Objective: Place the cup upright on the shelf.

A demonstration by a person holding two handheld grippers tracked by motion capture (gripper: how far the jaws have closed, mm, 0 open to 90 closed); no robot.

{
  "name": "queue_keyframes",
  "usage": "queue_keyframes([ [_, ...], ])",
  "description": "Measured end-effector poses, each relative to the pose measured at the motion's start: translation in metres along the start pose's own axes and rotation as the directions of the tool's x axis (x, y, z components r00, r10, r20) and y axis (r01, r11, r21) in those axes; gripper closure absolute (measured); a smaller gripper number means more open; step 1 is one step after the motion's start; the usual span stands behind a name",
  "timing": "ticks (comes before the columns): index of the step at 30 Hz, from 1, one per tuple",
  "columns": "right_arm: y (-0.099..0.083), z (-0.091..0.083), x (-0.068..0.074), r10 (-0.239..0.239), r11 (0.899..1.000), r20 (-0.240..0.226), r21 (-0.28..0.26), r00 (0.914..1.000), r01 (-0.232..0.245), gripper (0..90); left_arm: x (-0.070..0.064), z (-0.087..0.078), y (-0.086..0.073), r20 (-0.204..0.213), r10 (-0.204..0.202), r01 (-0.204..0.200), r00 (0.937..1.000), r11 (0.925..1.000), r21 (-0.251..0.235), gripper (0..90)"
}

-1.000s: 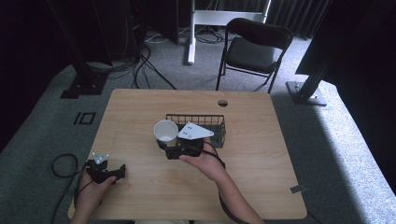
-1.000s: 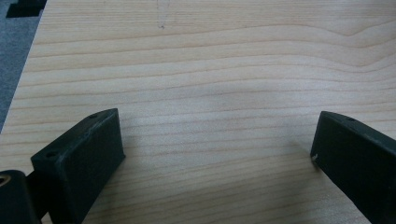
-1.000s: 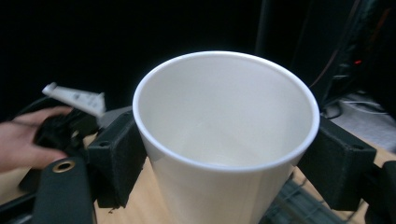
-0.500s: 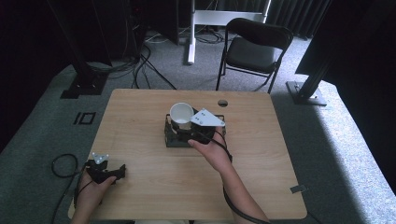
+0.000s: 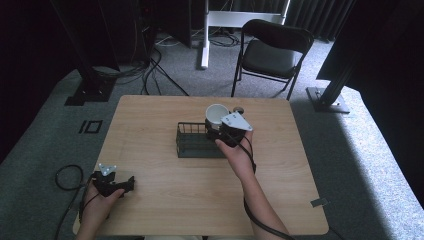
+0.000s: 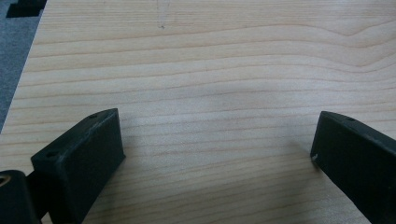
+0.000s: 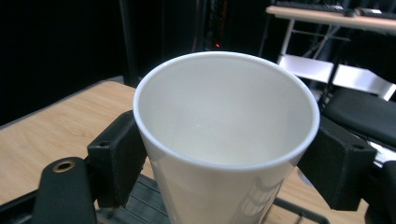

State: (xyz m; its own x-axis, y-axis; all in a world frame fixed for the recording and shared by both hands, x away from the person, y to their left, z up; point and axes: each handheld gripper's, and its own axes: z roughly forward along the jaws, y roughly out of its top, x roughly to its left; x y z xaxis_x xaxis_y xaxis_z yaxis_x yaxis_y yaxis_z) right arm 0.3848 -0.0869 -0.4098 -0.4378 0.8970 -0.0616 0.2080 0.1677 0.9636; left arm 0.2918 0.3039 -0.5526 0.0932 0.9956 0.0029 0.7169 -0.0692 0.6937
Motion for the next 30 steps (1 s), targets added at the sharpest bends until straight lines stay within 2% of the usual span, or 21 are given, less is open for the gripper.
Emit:
queue_keyframes([
  [2,-0.005,0.002,-0.005,0.004,1.0,0.02,0.013,0.9998,-0.004,20.6,0.0,0.0,0.0,0.001,-0.001,0.001,1.0,1.0,0.0,2.8],
  [7,-0.017,0.008,-0.014,0.037,0.998,0.035,0.044,0.9987,-0.039,20.6,0.0,0.0,0.0,0.001,-0.001,0.001,1.0,1.0,0.0,2.8],
  [9,-0.022,0.011,-0.015,0.035,0.997,0.039,0.061,0.9986,-0.037,20.6,0.0,0.0,0.0,0.001,-0.002,0.002,1.0,1.0,0.0,2.8],
  [17,-0.043,0.022,-0.015,0.052,0.993,0.037,0.104,0.9979,-0.056,20.6,0.0,0.0,0.0,0.001,-0.002,0.002,1.0,1.0,0.0,2.8],
  [22,-0.048,0.027,-0.013,0.038,0.991,0.029,0.127,0.9989,-0.041,20.6,0.0,0.0,0.0,0.001,-0.001,0.001,1.0,1.0,0.001,2.8],
  [30,-0.057,0.033,-0.013,0.052,0.988,0.024,0.145,0.9983,-0.055,20.6,0.0,0.0,0.0,0.001,-0.001,0.001,1.0,1.0,0.0,2.8],
])
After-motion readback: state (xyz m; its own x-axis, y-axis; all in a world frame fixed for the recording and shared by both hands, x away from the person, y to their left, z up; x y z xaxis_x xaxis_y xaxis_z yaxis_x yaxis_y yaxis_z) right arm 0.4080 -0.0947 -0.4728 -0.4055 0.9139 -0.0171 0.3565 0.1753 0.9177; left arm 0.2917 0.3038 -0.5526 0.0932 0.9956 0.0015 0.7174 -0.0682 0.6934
